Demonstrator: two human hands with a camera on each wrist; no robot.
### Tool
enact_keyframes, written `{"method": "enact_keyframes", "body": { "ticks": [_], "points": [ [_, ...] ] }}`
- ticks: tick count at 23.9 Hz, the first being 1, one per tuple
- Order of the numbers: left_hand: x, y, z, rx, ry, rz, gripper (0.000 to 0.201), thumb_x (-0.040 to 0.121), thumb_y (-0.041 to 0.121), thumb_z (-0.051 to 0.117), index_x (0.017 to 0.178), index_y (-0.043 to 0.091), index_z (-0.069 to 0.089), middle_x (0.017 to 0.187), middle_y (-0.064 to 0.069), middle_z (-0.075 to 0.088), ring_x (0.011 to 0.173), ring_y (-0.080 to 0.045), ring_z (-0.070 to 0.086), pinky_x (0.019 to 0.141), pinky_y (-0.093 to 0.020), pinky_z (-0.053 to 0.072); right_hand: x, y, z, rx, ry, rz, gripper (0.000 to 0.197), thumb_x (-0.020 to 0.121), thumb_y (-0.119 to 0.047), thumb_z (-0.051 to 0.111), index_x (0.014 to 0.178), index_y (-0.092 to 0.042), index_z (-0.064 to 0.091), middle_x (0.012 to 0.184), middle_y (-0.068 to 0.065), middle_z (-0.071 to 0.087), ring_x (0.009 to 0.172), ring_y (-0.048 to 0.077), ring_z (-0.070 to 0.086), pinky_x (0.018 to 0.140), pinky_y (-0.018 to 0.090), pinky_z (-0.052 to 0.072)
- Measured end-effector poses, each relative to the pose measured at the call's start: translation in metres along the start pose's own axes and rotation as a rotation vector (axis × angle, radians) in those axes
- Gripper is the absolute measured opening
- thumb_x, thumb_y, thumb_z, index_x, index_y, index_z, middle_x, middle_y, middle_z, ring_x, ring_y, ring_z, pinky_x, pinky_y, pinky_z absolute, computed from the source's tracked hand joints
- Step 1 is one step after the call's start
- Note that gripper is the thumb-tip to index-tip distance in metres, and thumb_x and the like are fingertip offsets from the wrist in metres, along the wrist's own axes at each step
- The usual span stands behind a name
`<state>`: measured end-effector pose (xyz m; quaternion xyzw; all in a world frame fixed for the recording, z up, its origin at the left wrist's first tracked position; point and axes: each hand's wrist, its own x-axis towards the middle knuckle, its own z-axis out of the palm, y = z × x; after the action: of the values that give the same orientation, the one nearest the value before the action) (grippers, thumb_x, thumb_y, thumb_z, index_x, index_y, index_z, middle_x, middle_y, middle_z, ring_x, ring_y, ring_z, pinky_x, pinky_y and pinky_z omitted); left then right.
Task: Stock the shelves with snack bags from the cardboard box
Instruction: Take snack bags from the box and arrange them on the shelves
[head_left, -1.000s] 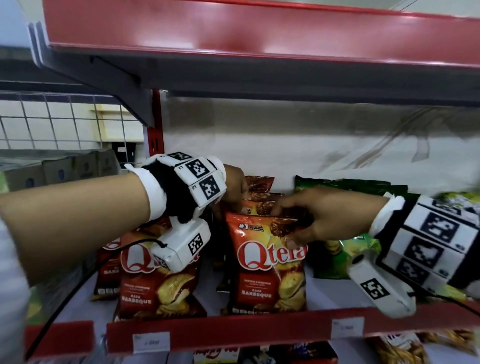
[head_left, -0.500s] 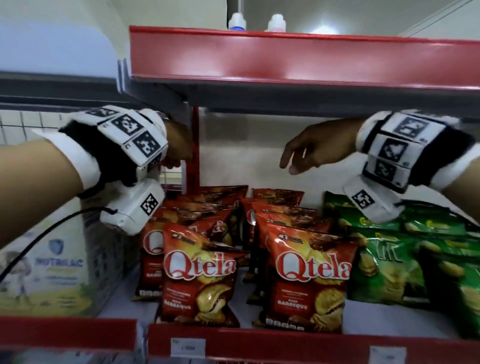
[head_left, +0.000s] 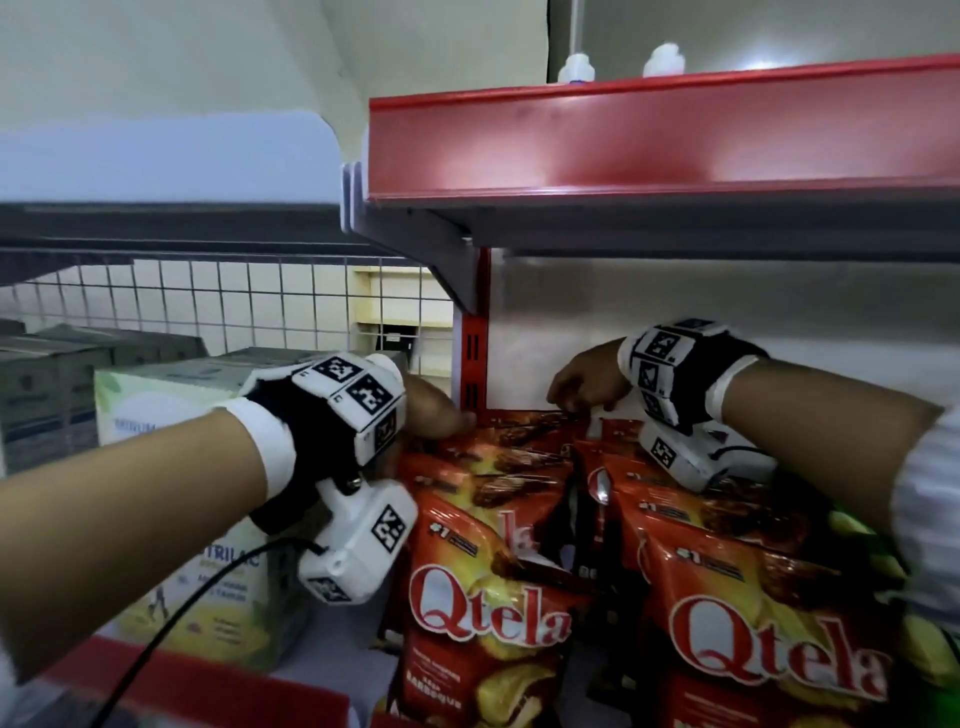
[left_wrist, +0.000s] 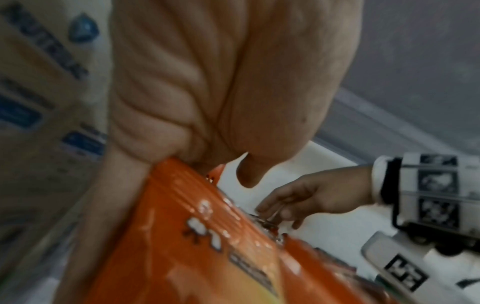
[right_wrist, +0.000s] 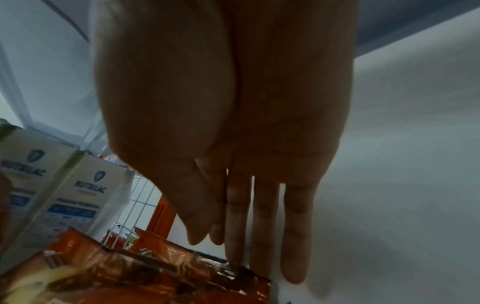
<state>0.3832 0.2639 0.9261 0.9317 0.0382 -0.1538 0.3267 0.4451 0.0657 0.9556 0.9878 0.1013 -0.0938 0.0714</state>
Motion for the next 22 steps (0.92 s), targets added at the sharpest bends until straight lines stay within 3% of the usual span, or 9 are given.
{"method": "enact_keyframes", "body": {
  "ticks": [2, 5, 8, 10, 13, 16, 18, 20, 22],
  "points": [
    [0.004, 0.006, 0.006, -0.055, -0.119, 0.008, 0.052, 0.098, 0.047, 0.037, 0.128, 0.006, 0.044, 0.118, -0.017, 0.062, 0.103, -0.032, 0.062, 0.076, -0.048, 0.052, 0.007, 0.003, 0.002, 0.03, -0.005, -0.019, 0.041, 0.097, -0.013, 0.045, 0.138, -0.021, 0.046, 0.137, 0.005, 0.051, 0.115, 0.026, 0.056, 0.082, 0.029, 0.053],
    [0.016, 0.009, 0.007, -0.128, -0.015, 0.0, 0.073, 0.095, 0.06, 0.03, 0.144, 0.005, 0.032, 0.142, -0.021, 0.044, 0.128, -0.039, 0.045, 0.099, -0.051, 0.04, 0.012, 0.005, 0.005, 0.032, 0.002, -0.077, 0.035, 0.097, -0.021, 0.05, 0.132, -0.024, 0.052, 0.124, 0.002, 0.058, 0.093, 0.018, 0.06, 0.067, 0.021, 0.05],
    [0.031, 0.007, 0.006, -0.076, 0.09, 0.137, 0.072, 0.097, 0.057, 0.024, 0.142, 0.002, 0.036, 0.144, -0.021, 0.043, 0.132, -0.037, 0.043, 0.107, -0.045, 0.037, 0.016, 0.007, 0.008, 0.014, 0.067, -0.119, 0.033, 0.095, -0.031, 0.054, 0.128, -0.029, 0.055, 0.097, -0.011, 0.058, 0.071, 0.004, 0.053, 0.058, 0.014, 0.041],
    [0.038, 0.007, 0.004, -0.088, 0.084, 0.192, 0.069, 0.099, 0.053, 0.021, 0.139, -0.001, 0.04, 0.144, -0.022, 0.043, 0.132, -0.036, 0.043, 0.107, -0.043, 0.037, 0.019, 0.01, 0.009, 0.006, 0.107, -0.13, 0.031, 0.095, -0.032, 0.054, 0.126, -0.03, 0.057, 0.096, -0.012, 0.054, 0.066, -0.006, 0.044, 0.055, 0.01, 0.035],
    [0.041, 0.007, 0.006, -0.122, 0.08, 0.193, 0.07, 0.098, 0.055, 0.022, 0.139, 0.0, 0.041, 0.142, -0.02, 0.045, 0.129, -0.035, 0.046, 0.103, -0.042, 0.039, 0.016, 0.013, 0.01, 0.015, 0.097, -0.124, 0.031, 0.096, -0.032, 0.053, 0.126, -0.03, 0.057, 0.099, -0.011, 0.055, 0.063, -0.006, 0.044, 0.05, 0.007, 0.036],
    [0.025, 0.004, 0.001, -0.208, -0.094, 0.045, 0.088, 0.086, 0.074, 0.025, 0.143, 0.007, 0.033, 0.141, -0.021, 0.046, 0.122, -0.034, 0.049, 0.097, -0.046, 0.038, 0.007, 0.011, 0.005, 0.008, 0.077, -0.124, 0.033, 0.096, -0.032, 0.052, 0.129, -0.03, 0.054, 0.107, -0.007, 0.057, 0.068, -0.002, 0.047, 0.058, 0.013, 0.039],
    [0.004, 0.005, -0.007, -0.182, -0.126, 0.011, 0.093, 0.082, 0.076, 0.029, 0.147, 0.009, 0.028, 0.14, -0.027, 0.045, 0.123, -0.04, 0.049, 0.102, -0.051, 0.039, -0.002, 0.009, -0.001, 0.083, 0.111, -0.116, 0.033, 0.094, -0.029, 0.055, 0.127, -0.029, 0.056, 0.104, -0.004, 0.061, 0.074, 0.007, 0.055, 0.064, 0.019, 0.047],
    [-0.02, 0.002, -0.014, 0.062, 0.049, 0.137, 0.087, 0.083, 0.074, 0.029, 0.146, 0.014, 0.031, 0.136, -0.023, 0.05, 0.117, -0.037, 0.055, 0.101, -0.047, 0.044, -0.013, 0.002, -0.004, 0.136, 0.145, -0.14, 0.029, 0.091, -0.028, 0.059, 0.119, -0.031, 0.062, 0.101, -0.005, 0.065, 0.088, 0.016, 0.061, 0.078, 0.028, 0.051],
    [-0.041, -0.01, -0.014, 0.377, 0.277, 0.472, 0.072, 0.078, 0.075, 0.034, 0.127, 0.025, 0.05, 0.116, -0.002, 0.06, 0.106, -0.021, 0.058, 0.091, -0.033, 0.048, -0.025, -0.007, -0.005, 0.151, 0.178, -0.217, 0.021, 0.089, -0.028, 0.062, 0.109, -0.033, 0.067, 0.1, -0.007, 0.068, 0.096, 0.016, 0.062, 0.085, 0.03, 0.051]
  ]
}}
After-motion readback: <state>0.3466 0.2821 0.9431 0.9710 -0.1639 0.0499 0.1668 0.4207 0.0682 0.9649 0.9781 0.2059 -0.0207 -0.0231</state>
